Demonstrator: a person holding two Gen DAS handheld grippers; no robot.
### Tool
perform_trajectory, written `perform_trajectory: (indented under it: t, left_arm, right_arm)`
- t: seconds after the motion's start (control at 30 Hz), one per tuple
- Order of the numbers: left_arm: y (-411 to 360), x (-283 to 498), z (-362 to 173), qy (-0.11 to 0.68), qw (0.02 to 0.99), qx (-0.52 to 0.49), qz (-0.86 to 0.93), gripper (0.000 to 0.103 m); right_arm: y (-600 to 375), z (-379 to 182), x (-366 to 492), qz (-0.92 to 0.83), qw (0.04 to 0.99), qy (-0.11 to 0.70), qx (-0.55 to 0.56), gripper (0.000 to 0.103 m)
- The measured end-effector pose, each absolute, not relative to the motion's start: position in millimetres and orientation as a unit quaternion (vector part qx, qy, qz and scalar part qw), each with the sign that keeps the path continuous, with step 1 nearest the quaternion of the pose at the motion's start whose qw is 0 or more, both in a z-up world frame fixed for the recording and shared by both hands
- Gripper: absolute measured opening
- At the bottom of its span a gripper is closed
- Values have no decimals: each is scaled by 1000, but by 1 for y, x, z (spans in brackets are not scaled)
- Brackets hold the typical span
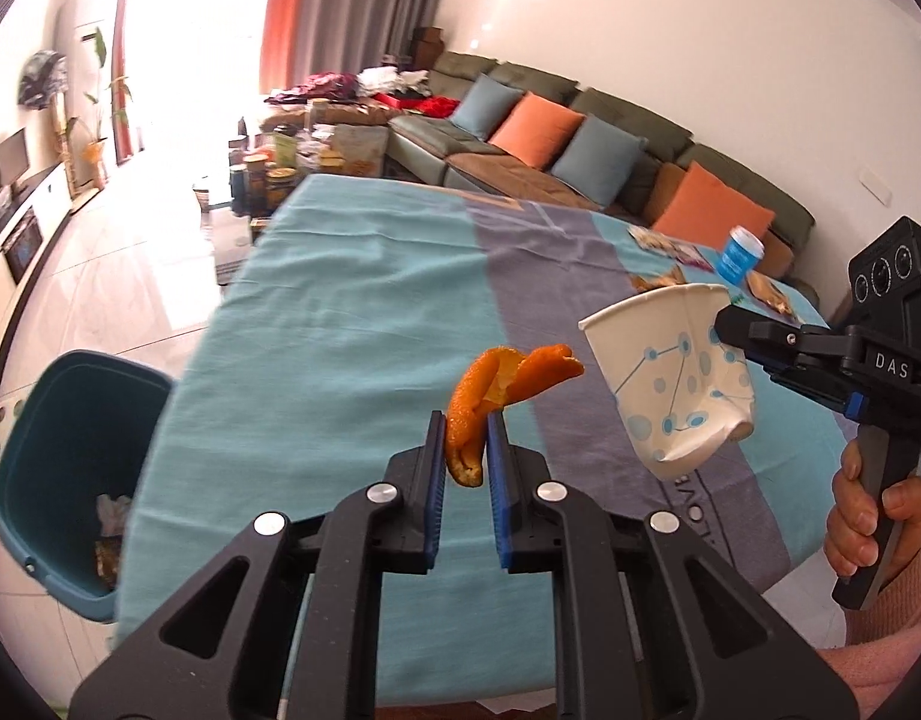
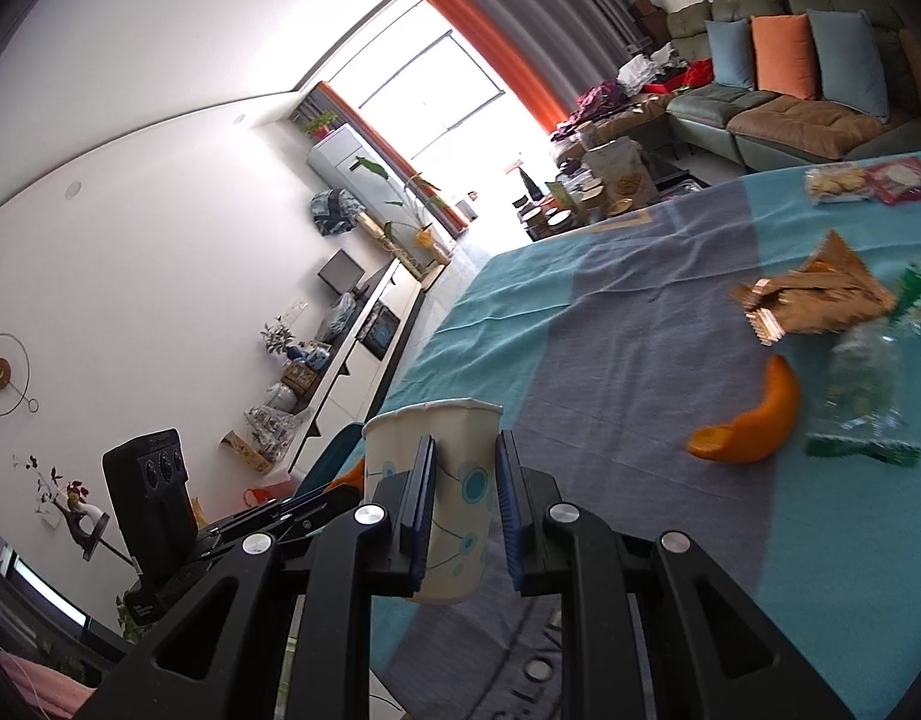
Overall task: Collect trash
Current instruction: 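Carry the orange peel and paper cup over the teal bin with both grippers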
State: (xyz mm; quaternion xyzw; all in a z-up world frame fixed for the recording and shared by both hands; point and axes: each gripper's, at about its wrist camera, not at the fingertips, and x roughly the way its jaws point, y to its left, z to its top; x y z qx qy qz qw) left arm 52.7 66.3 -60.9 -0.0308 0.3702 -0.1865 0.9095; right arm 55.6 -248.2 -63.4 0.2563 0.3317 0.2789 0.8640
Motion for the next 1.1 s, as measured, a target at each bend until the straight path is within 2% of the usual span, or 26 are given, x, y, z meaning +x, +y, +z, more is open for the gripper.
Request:
perform_trajectory:
  t: [1.1]
  left_arm:
    - [254,36,-46,347,932,-106,3,14]
  right_arm:
    - [-84,-46,128,404,811,372,199,18]
